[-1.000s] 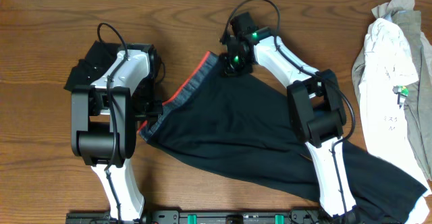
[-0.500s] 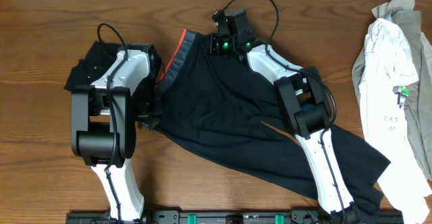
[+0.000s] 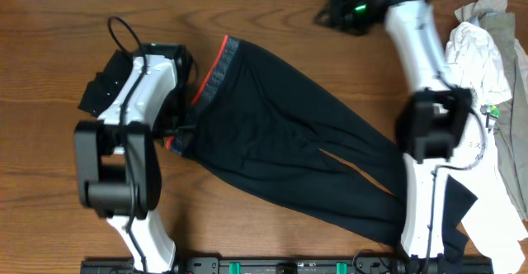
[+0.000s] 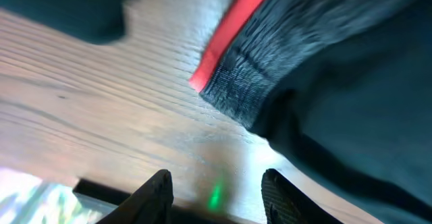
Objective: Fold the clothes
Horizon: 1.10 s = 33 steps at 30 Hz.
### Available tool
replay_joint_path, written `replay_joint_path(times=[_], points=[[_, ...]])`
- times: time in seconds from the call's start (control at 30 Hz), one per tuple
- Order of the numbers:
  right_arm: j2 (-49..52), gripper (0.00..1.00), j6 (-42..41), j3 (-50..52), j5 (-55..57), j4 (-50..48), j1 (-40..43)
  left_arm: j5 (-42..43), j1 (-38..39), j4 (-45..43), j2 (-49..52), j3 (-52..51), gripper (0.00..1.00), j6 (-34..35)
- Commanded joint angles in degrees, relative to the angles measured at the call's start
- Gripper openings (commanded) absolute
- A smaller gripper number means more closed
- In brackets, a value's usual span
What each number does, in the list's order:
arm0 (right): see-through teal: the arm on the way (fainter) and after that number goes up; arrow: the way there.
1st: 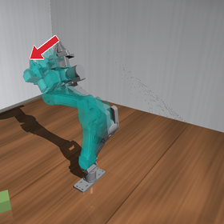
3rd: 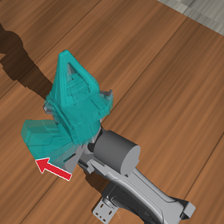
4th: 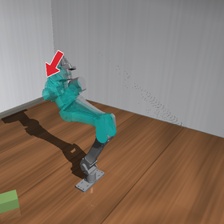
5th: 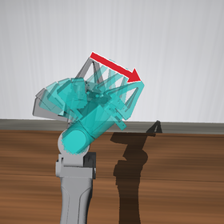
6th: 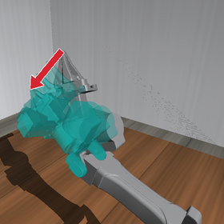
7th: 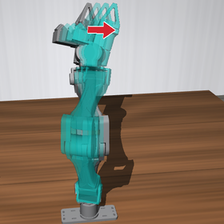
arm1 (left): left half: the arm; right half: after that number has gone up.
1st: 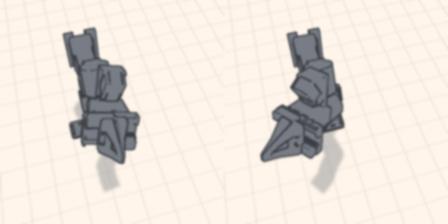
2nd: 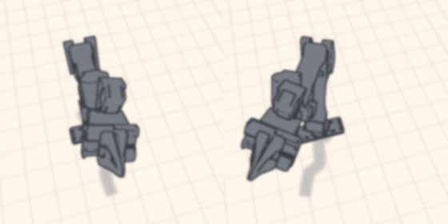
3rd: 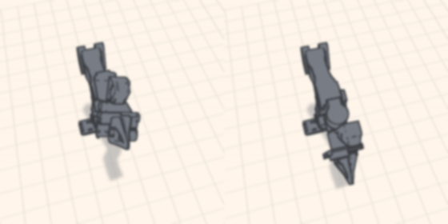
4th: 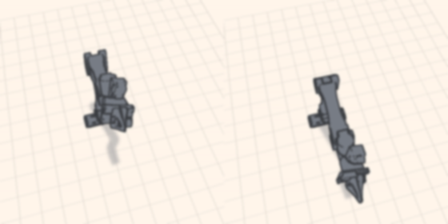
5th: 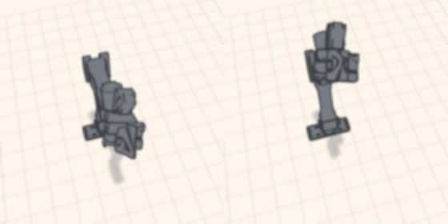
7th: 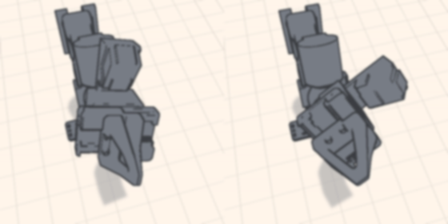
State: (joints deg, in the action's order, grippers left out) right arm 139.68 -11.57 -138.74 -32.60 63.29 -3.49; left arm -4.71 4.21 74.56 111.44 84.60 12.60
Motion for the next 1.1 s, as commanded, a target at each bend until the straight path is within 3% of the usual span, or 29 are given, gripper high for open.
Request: replay_joint_path(times=[0.0, 0.1, 0.27, 0.33, 0.6, 0.67, 0.8, 0.9, 1.07], points=[[-10.38, 0.60, 8.63, -2.21, 9.86, 6.97, 1.81, -0.26, -0.17, -0.24, -7.80, 3.80, 0.45, -1.73], [-17.00, 0.61, 9.62, -2.21, 16.31, 15.54, 3.69, -0.26, -0.13, -3.65, -15.41, 4.55, 0.45, -2.73], [-25.49, 0.70, 9.31, -2.21, 22.53, 29.51, 4.07, -0.26, -0.13, -9.40, -27.74, 4.55, 0.67, -2.71], [-26.91, 0.71, 8.22, -2.21, 23.91, 34.03, 4.07, -0.26, -0.13, -10.43, -30.32, 4.55, 0.70, -2.71], [-30.64, 0.75, 1.75, 10.95, 23.98, 33.68, 2.86, -0.24, -0.13, -11.13, -34.73, 4.52, 0.81, -2.73], [-30.64, 0.75, 1.03, 16.85, 23.98, 32.09, 1.68, 1.68, -0.11, -12.02, -33.90, 4.50, 0.81, -4.02], [-30.64, 0.72, -1.29, 29.64, 21.09, 24.28, -0.96, 16.46, -0.11, -16.09, -29.59, 4.46, 0.79, -14.16], [-30.64, 0.71, -1.64, 35.67, 17.20, 18.60, -2.47, 20.85, -0.11, -19.69, -24.17, 4.46, 0.69, -18.56], [-30.64, 0.71, -1.62, 39.87, 15.41, 13.18, -4.72, 26.36, 1.42, -27.85, -11.50, 4.46, 0.62, -24.83]])
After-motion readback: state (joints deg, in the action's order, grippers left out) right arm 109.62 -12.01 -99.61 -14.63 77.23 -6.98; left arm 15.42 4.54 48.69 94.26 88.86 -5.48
